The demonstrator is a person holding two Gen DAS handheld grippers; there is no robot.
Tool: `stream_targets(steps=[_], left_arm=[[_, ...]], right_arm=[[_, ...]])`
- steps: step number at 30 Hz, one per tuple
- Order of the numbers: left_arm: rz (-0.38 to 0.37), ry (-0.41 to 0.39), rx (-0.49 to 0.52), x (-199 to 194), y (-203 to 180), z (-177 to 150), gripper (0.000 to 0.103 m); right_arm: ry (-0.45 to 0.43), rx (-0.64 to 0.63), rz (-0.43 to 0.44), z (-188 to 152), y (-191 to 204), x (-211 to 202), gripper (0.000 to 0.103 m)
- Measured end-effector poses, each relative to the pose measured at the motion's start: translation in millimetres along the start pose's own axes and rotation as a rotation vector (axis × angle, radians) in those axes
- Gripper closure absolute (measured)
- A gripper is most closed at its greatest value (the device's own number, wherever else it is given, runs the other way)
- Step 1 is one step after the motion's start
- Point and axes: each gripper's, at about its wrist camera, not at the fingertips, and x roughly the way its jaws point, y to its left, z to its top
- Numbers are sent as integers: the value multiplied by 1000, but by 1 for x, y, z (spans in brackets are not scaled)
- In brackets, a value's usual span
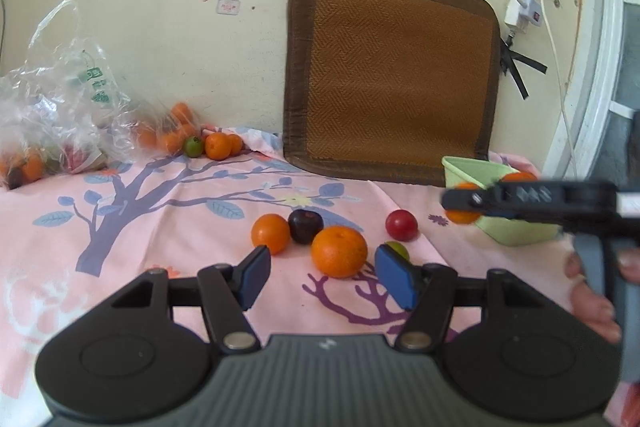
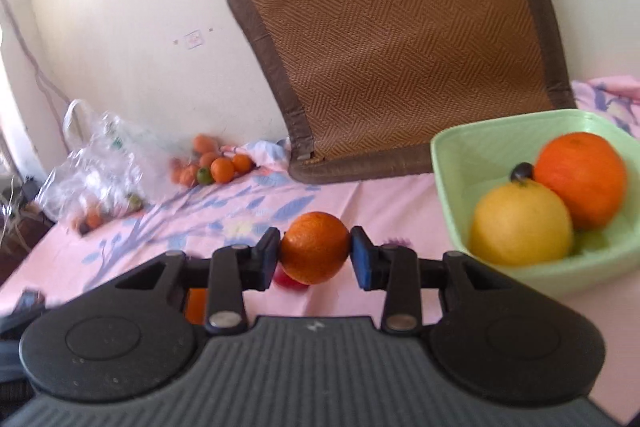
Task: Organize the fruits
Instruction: 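Grasp a small orange with the right gripper while the left gripper grasps a red tomato, then lower the small orange and red tomato into the basket and open both grippers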
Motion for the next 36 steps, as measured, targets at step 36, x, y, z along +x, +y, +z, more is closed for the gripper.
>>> stream_targets(steps=[36], left_arm=[[-192,269,137,108,-91,72,72]], right_arm=[[-194,-41,-77,-33,-20,-64,62]])
